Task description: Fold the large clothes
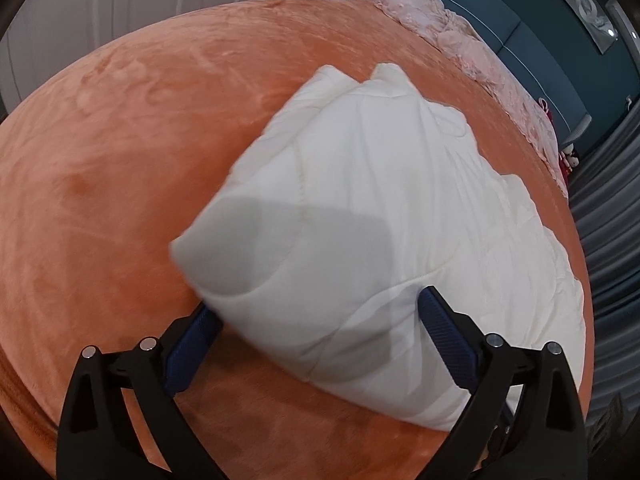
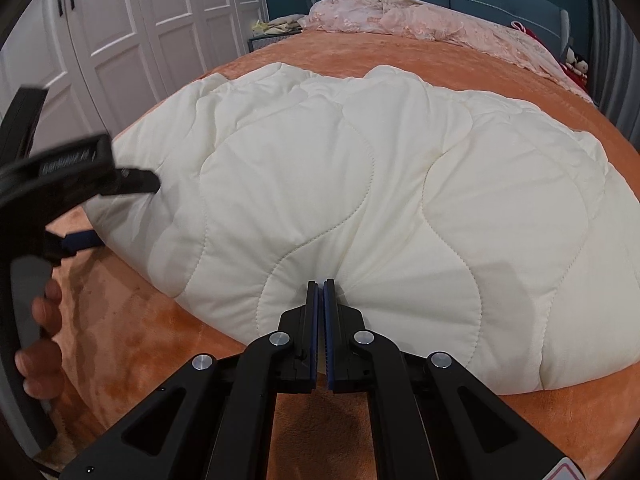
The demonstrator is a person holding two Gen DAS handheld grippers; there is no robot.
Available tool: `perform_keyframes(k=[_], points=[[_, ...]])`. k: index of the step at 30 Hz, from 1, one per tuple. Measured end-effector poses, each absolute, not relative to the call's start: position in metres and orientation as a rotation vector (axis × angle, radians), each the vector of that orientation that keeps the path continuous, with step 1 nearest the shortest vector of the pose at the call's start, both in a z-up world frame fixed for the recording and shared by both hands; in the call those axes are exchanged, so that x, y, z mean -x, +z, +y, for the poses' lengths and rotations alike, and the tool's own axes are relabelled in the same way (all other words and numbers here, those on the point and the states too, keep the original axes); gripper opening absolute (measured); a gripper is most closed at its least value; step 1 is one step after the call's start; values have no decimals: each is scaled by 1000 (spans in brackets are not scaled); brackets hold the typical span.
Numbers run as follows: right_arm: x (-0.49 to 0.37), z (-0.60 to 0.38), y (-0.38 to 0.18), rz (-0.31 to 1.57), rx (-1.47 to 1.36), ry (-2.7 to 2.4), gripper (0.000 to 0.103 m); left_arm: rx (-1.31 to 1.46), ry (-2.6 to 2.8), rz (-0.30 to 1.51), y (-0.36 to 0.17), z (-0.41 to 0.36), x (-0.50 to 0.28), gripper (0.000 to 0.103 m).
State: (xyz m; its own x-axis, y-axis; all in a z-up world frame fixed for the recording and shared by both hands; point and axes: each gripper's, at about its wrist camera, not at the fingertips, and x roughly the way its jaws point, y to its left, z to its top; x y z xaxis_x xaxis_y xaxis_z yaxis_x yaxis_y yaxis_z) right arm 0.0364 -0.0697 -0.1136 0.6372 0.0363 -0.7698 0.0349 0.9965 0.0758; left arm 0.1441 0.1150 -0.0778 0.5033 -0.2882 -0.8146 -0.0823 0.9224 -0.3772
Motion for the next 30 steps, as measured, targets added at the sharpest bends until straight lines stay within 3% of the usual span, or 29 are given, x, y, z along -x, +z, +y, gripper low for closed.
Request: perform_keyframes(k=[5,13,16,30], points=[[-36,-69,-116,878,-66,-8,2,377,-133,1066,-71,105,-148,81],[-35,-67,-117,871,-56,-14,2,280,-134,1045,-44,86,-144,39],[-33,-68,-117,867,-66,-10,2,262,-148,1029,-31,82,-141,30],[-18,-69,-106,844,-144,36,4,125,-301,915,45,26,-111,19]])
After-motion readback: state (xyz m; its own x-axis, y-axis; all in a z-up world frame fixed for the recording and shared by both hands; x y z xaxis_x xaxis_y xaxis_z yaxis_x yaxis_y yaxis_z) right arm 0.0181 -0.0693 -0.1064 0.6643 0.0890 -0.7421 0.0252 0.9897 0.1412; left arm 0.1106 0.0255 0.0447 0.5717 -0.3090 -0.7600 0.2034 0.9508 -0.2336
